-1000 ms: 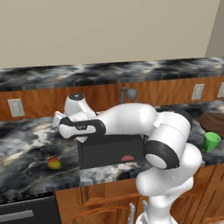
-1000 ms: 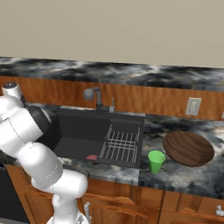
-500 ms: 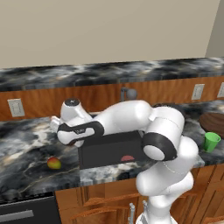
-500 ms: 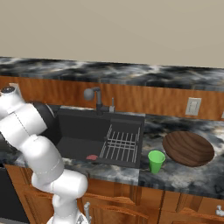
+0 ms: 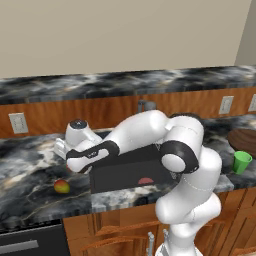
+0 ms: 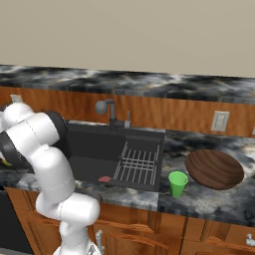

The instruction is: Remove the mango and tangerine from the sink. Then move the bowl and cup from the counter to the sink for washing.

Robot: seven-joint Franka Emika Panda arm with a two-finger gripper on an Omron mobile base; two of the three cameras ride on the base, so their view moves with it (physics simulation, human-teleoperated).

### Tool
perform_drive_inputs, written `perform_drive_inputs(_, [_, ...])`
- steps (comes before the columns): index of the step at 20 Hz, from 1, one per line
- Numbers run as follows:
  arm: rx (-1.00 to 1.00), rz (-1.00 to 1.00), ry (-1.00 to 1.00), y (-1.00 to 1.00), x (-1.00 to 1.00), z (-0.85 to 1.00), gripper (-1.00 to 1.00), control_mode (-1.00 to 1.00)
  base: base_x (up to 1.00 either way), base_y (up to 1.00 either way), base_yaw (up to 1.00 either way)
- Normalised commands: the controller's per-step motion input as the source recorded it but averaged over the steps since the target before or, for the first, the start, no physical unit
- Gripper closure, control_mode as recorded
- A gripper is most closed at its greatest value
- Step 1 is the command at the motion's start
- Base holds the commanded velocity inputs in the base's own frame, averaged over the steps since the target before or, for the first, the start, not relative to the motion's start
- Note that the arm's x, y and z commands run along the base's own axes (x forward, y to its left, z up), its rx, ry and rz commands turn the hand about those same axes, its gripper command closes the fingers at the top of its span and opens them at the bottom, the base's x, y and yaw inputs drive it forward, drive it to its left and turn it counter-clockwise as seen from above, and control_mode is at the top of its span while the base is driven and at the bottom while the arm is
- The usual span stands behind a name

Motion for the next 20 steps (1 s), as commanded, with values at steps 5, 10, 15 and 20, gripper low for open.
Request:
perform_drive_inputs(5, [0.0,-0.03,0.0,0.11,0.01,-0.22,1.0,-1.0,0.0,0.0,0.0])
perform_drive_inputs(10, [0.0,-0.03,0.02,0.04,0.05,-0.2,1.0,-1.0,0.0,0.0,0.0])
perform_drive_inputs(15, [0.0,-0.01,0.02,0.06,0.07,-0.2,1.0,-1.0,0.0,0.0,0.0])
perform_drive_inputs(20, [0.0,-0.01,0.03,0.07,0.07,-0.19,1.0,-1.0,0.0,0.0,0.0])
